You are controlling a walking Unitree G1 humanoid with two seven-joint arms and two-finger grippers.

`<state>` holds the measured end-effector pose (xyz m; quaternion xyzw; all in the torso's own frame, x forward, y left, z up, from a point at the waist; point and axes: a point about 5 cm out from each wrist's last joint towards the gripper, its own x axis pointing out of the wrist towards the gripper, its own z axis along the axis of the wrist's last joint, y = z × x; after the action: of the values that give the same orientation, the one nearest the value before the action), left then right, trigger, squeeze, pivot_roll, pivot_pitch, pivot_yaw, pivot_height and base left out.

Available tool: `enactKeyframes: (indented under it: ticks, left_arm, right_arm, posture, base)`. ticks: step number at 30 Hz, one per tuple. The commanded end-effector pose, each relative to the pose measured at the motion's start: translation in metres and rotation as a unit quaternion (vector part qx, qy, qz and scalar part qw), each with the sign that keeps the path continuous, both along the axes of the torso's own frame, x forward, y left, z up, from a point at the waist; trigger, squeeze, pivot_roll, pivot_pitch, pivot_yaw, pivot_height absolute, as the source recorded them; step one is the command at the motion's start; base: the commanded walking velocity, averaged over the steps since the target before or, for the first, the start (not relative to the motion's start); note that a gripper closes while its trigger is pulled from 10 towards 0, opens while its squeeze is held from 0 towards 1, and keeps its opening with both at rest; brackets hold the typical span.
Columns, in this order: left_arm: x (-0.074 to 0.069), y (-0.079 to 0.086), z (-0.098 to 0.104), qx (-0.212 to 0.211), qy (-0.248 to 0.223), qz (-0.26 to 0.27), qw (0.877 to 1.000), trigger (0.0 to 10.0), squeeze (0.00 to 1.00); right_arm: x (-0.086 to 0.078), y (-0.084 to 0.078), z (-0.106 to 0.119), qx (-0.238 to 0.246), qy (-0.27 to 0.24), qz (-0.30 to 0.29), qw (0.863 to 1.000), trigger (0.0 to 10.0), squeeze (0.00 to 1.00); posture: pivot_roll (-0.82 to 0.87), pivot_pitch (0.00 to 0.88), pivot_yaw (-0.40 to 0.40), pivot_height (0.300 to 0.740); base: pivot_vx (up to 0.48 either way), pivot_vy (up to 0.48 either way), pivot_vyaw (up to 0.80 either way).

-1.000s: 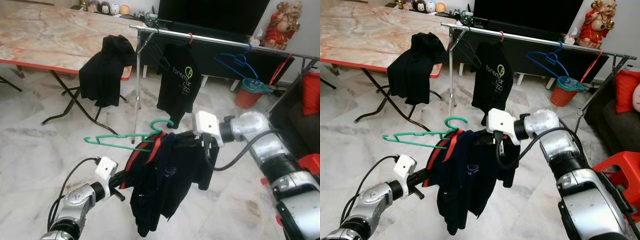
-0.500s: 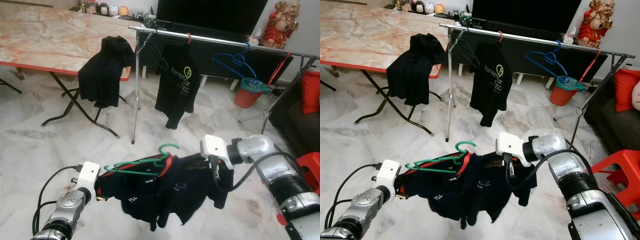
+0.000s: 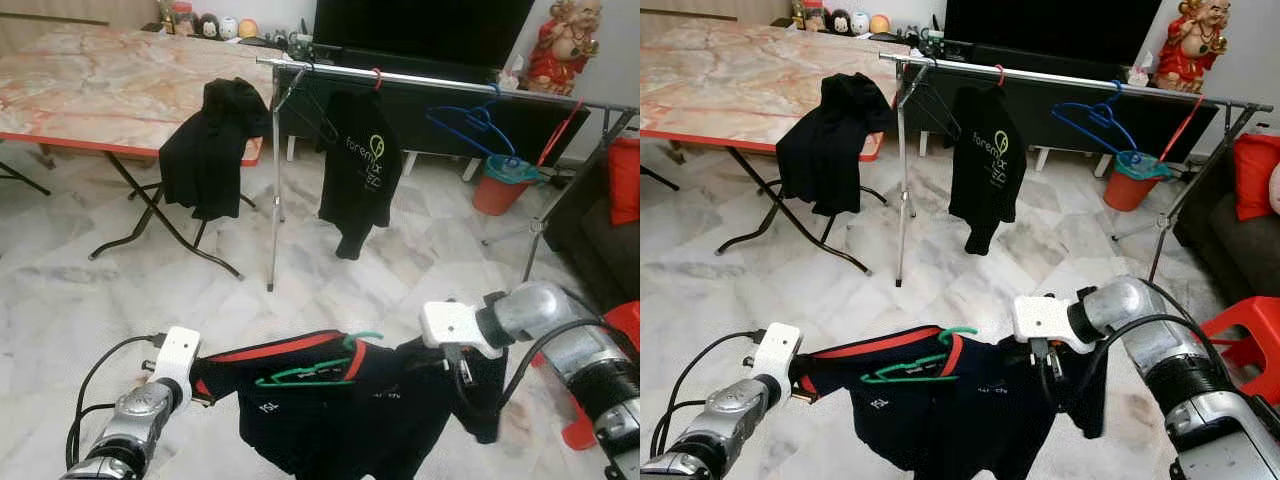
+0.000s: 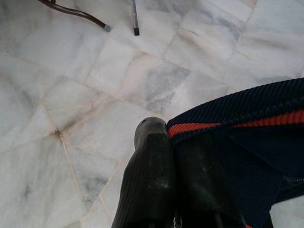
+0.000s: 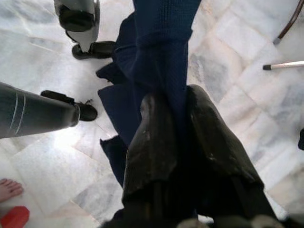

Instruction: Hang hanger

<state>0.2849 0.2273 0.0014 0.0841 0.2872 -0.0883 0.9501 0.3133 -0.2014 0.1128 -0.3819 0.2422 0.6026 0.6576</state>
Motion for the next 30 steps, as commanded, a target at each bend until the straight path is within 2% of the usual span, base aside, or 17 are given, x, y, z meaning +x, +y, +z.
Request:
enactKeyframes:
  ticks: [1,6,14,17,20,25,26,29,30]
  left_arm:
    - [-0.006,0.026,0.001,0.036,0.017,0.046,0.998,10.0,0.0]
    - [0.005,0.02,0.011,0.024,0.001,0.013,1.0,10.0,0.0]
    - [0.034,-0.005,0.047,-0.041,-0.052,-0.072,0.995,10.0,0.0]
    - [0.044,-0.015,0.064,-0.042,-0.08,-0.101,0.991,10.0,0.0]
    - [0.052,-0.022,0.08,-0.051,-0.099,-0.117,0.987,10.0,0.0]
    - [0.051,-0.034,0.093,-0.062,-0.105,-0.169,0.978,10.0,0.0]
    - [0.049,-0.038,0.097,-0.056,-0.104,-0.19,0.975,10.0,0.0]
    - [0.047,-0.043,0.1,-0.056,-0.102,-0.208,0.971,10.0,0.0]
    - [0.045,-0.047,0.103,-0.06,-0.1,-0.222,0.968,10.0,0.0]
  right_arm:
    - [0.001,-0.024,0.008,-0.041,-0.012,-0.034,0.999,10.0,0.0]
    - [0.01,-0.01,0.0,-0.035,-0.066,-0.067,0.995,10.0,0.0]
    - [0.004,0.024,-0.019,-0.017,-0.067,-0.078,0.995,10.0,0.0]
    - [-0.002,0.036,-0.027,-0.018,-0.049,-0.069,0.996,10.0,0.0]
    - [-0.001,0.046,-0.03,-0.025,-0.063,-0.079,0.995,10.0,0.0]
    - [0.008,0.054,-0.03,-0.037,-0.101,-0.124,0.986,10.0,0.0]
    - [0.014,0.056,-0.03,-0.039,-0.124,-0.158,0.979,10.0,0.0]
    - [0.02,0.06,-0.03,-0.032,-0.139,-0.202,0.969,10.0,0.0]
    - [0.023,0.063,-0.031,-0.028,-0.151,-0.232,0.96,10.0,0.0]
  posture:
    - [-0.06,0.0,-0.096,0.74]
    - [-0.05,0.0,-0.099,0.74]
    - [-0.05,0.0,-0.093,0.74]
    - [-0.05,0.0,-0.088,0.74]
    - [-0.05,0.0,-0.081,0.74]
    - [-0.05,0.0,-0.079,0.74]
    - [-0.05,0.0,-0.079,0.74]
    - [-0.04,0.0,-0.077,0.74]
    - [-0.05,0.0,-0.073,0.74]
  base:
    - [0.0,0.0,0.0]
    - [0.0,0.0,0.0]
    - [0.0,0.0,0.0]
    - [0.0,0.0,0.0]
    - [0.0,0.0,0.0]
    - [0.0,0.0,0.0]
    - [0.0,0.0,0.0]
    - [0.0,0.0,0.0]
    - [0.0,0.0,0.0]
